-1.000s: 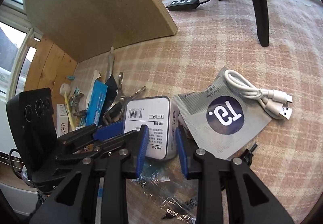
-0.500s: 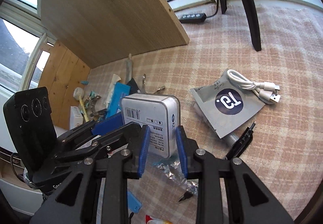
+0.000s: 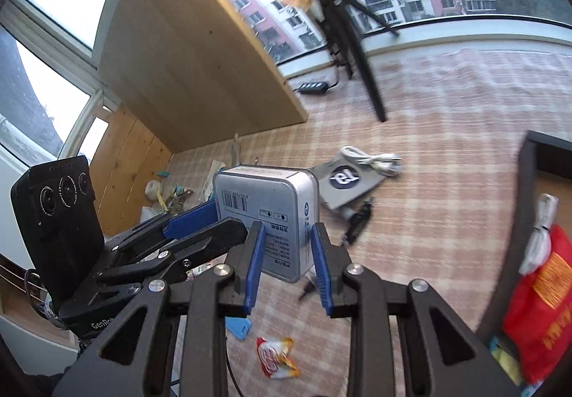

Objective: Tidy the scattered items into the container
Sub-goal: 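Carry the white box with both tools into the tray and release, then grasp teal clothespin with left tool while right tool grasps clear plastic bag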

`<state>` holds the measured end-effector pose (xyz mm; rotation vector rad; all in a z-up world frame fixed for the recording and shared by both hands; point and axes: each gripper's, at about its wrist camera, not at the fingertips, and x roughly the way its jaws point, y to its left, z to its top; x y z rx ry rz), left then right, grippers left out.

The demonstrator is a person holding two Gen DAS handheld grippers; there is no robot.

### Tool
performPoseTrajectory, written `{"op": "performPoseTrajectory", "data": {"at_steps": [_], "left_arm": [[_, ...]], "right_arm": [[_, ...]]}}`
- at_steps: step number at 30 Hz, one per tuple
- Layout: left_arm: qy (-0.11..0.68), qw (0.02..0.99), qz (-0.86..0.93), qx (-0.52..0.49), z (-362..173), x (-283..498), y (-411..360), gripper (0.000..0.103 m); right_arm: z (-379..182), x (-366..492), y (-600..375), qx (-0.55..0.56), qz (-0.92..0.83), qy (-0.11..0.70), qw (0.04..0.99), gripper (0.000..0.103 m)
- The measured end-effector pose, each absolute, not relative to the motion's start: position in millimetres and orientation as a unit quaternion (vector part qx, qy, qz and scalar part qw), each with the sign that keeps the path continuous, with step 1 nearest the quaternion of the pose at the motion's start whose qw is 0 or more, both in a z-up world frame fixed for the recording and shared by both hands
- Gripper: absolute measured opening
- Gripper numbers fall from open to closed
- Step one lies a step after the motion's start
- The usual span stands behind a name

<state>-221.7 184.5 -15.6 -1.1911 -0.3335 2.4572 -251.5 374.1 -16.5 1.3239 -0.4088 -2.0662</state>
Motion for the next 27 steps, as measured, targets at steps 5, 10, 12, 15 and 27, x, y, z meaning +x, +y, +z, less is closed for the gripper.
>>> {"op": "performPoseTrajectory", "data": {"at_steps": [5, 10, 12, 15, 27], "left_arm": [[-0.092, 0.251, 0.865, -0.424, -4, -216, 251, 0.038], [-0.069, 0.325, 0.836, -0.436, -4, -204, 331, 0.038], [-0.063, 0.356, 0.817, -0.450, -10, -196, 365, 0.038], [-0.047, 0.402, 0.784, -0.471, -18, -180, 414, 0.032], [0.003, 0.380, 0.796, -0.471, -18, -155, 421, 0.020]], "right_arm": [[-1, -228, 444, 0.488, -0.808, -0.179, 0.276, 0.027], [5, -193, 521, 0.481, -0.826, -0.198, 0.215, 0.027], [7, -179, 552, 0.481, -0.834, -0.201, 0.180, 0.027], [5, -160, 594, 0.487, -0.841, -0.199, 0.129, 0.027], [6, -139, 626, 0.466, -0.868, -0.159, 0.058, 0.027]]}}
